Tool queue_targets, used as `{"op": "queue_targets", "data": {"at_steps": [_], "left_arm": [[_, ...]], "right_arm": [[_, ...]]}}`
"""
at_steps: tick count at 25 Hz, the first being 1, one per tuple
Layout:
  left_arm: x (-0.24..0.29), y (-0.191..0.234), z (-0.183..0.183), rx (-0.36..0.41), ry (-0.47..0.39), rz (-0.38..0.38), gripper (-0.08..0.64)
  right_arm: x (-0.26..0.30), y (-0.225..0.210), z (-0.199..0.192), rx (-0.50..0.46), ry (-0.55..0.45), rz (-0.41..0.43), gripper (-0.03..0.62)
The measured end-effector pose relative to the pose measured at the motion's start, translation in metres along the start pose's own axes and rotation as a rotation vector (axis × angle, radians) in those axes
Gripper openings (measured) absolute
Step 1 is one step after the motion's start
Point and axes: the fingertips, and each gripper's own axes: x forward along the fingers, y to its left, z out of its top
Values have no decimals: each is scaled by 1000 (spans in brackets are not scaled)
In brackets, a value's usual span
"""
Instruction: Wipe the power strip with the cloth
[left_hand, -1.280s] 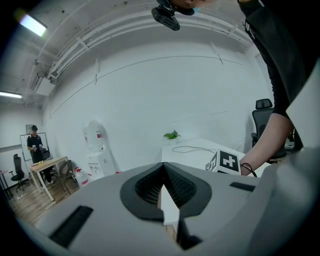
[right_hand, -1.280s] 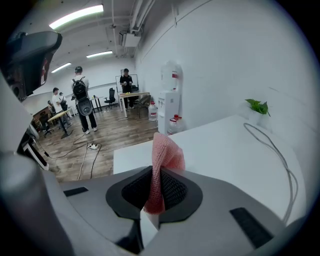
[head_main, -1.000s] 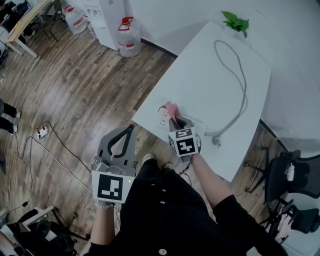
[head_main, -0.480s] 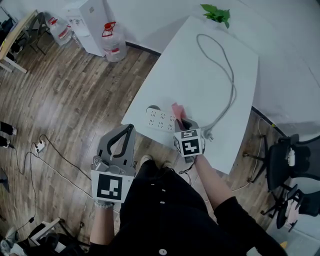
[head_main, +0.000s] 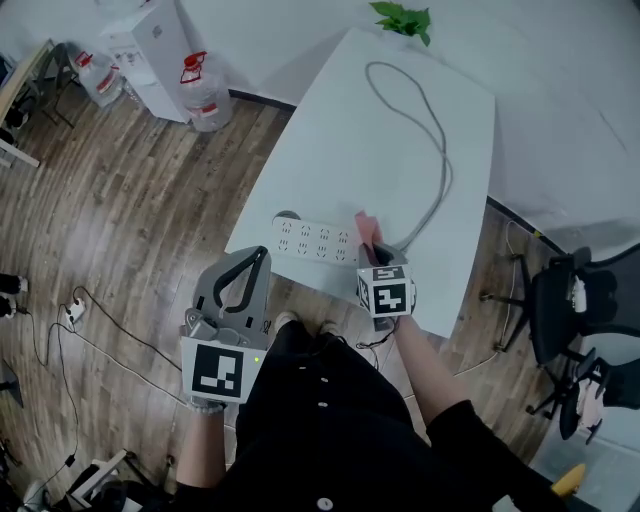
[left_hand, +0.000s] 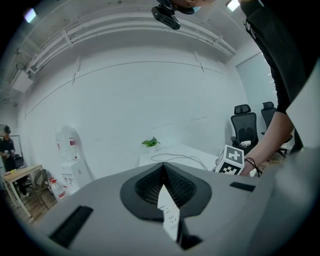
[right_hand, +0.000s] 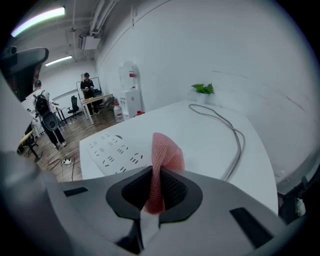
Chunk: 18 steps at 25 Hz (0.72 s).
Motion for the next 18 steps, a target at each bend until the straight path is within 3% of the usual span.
{"op": "queue_targets", "data": {"at_steps": [8,18], "left_arm": [[7,-11,8,5,-10,-12,11],[9,-10,21,22,-43,2,11]], "right_arm": [[-16,-12,2,50,-61,-10,55],[-58,-8,49,-55,-218,-26,55]]}}
